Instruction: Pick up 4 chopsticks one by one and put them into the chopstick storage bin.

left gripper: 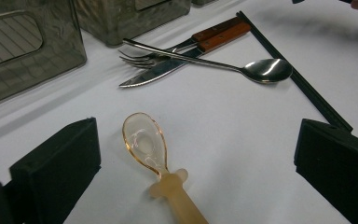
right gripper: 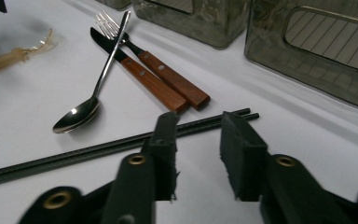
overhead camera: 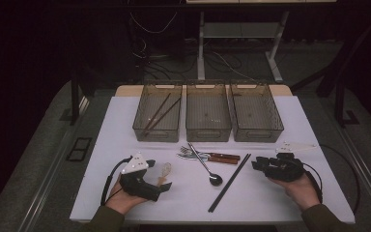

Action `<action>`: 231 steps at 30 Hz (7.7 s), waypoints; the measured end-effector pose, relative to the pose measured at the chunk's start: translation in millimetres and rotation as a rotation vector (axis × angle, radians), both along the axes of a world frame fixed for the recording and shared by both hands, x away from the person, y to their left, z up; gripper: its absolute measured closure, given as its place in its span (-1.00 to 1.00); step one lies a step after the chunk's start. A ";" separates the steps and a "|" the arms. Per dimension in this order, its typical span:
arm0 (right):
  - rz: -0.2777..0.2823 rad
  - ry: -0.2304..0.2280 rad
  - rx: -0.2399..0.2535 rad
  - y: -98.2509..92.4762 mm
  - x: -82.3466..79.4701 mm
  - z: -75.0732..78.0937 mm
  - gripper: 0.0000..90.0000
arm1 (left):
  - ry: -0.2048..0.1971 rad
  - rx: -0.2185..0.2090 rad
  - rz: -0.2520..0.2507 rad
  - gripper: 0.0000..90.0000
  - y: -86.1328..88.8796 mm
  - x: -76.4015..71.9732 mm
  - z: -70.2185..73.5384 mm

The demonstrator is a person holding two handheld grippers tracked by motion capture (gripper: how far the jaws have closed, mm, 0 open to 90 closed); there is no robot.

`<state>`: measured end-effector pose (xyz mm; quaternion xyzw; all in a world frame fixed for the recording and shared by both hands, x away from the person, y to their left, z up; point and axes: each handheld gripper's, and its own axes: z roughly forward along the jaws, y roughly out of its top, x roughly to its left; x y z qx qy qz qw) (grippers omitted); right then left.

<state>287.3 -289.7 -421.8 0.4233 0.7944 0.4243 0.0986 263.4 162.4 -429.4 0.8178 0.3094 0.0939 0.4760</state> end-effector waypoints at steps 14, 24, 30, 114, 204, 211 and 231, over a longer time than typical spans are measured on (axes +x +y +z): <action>-0.054 0.047 -0.040 3.4 33.2 -10.7 1.00 | 0.001 0.022 -0.013 -1.00 -2.0 0.7 -1.6; -0.072 0.075 -0.102 10.9 50.0 -22.1 1.00 | 0.005 0.033 -0.025 -1.00 -2.1 1.3 -2.7; -0.067 0.084 -0.116 11.2 51.7 -25.0 1.00 | 0.004 0.031 -0.026 -1.00 -3.0 1.6 -3.2; 0.511 0.095 -0.121 130.7 -51.7 -16.5 0.98 | 0.015 0.053 -0.037 -1.00 -4.7 2.6 -4.9; 0.520 0.155 -0.205 79.2 -69.6 -16.9 0.97 | 0.020 0.059 -0.036 -1.00 -5.7 2.5 -6.1; 0.534 0.151 -0.219 72.8 -67.9 -16.7 0.97 | 0.019 0.059 -0.038 -1.00 -5.5 2.6 -6.1; 0.534 0.162 -0.259 56.6 -64.4 -14.4 0.97 | 0.018 0.062 -0.040 -1.00 -5.8 2.3 -6.4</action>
